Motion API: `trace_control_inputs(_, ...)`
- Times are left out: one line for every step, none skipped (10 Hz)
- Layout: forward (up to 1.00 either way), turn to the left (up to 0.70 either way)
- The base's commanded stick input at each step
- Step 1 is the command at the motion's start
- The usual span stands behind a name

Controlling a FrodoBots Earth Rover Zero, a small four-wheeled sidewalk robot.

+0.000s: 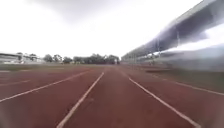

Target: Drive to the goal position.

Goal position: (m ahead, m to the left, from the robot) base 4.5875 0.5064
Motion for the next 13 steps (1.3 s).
trace_control_inputs(0.45, 0.00)
trace_control_inputs(0.45, 0.00)
trace_control_inputs(0.45, 0.00)
trace_control_inputs(0.45, 0.00)
trace_control_inputs(0.45, 0.00)
trace_control_inputs(0.45, 0.00)
trace_control_inputs(0.45, 0.00)
trace_control_inputs(0.45, 0.00)
trace_control_inputs(0.45, 0.00)
trace_control_inputs(0.45, 0.00)
trace_control_inputs(0.45, 0.00)
trace_control_inputs(0.45, 0.00)
trace_control_inputs(0.45, 0.00)
